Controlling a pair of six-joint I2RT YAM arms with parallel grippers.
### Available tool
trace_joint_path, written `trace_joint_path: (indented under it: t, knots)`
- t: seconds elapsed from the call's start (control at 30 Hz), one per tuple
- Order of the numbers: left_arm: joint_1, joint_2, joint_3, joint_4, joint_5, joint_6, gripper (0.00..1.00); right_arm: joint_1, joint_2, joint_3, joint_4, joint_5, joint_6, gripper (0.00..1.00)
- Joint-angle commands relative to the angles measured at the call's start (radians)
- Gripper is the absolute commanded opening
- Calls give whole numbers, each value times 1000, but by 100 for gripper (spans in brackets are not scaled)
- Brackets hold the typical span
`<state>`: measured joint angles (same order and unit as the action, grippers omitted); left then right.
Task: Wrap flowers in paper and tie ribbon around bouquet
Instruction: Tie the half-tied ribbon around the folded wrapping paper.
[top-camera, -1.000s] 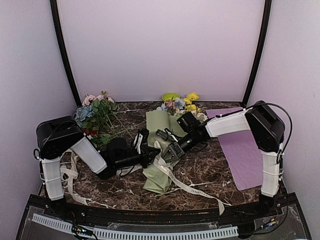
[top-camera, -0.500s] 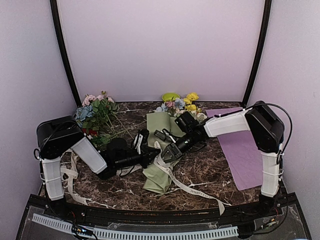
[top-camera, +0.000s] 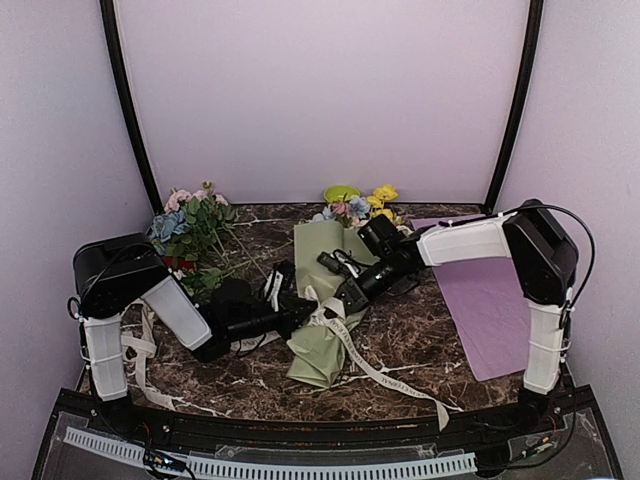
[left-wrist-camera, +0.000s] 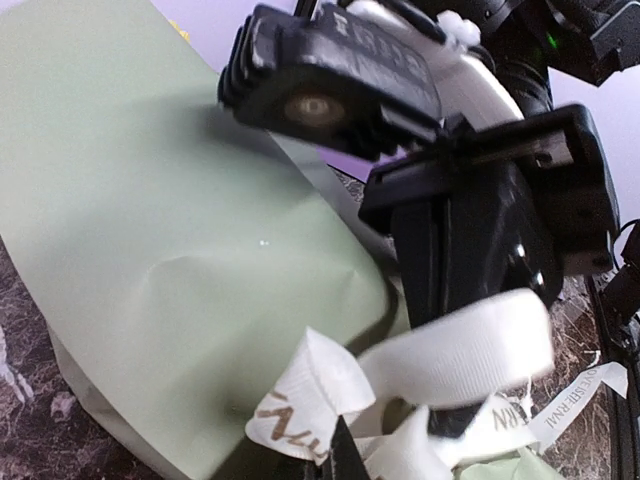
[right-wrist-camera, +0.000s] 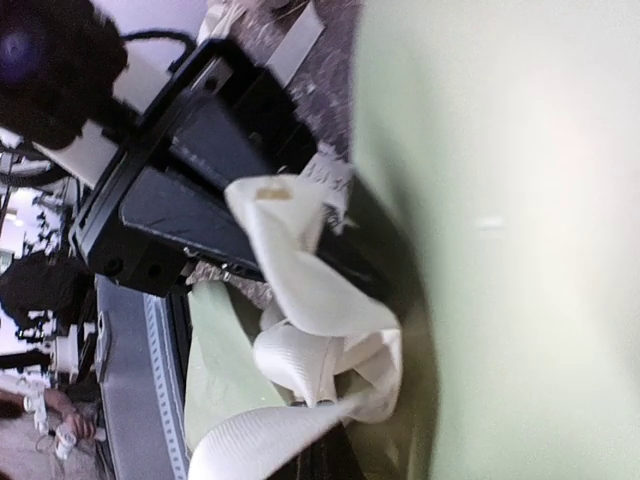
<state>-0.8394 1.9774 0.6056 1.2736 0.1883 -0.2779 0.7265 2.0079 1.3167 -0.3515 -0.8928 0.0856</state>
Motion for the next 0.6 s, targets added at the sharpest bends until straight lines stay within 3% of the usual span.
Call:
trace_joint_path:
  t: [0.0,0.27,0.57]
  knots:
    - [6,-52,-27,39,-24,1,0,-44,-87,-26,12,152,78,0]
    - [6,-52,-33,49,-34,-7,0,-58,-158,-48,-59,327,123,0]
    - [7,-89,-88,126,-87,-75,0,-78,-257,-152,-44,388,183,0]
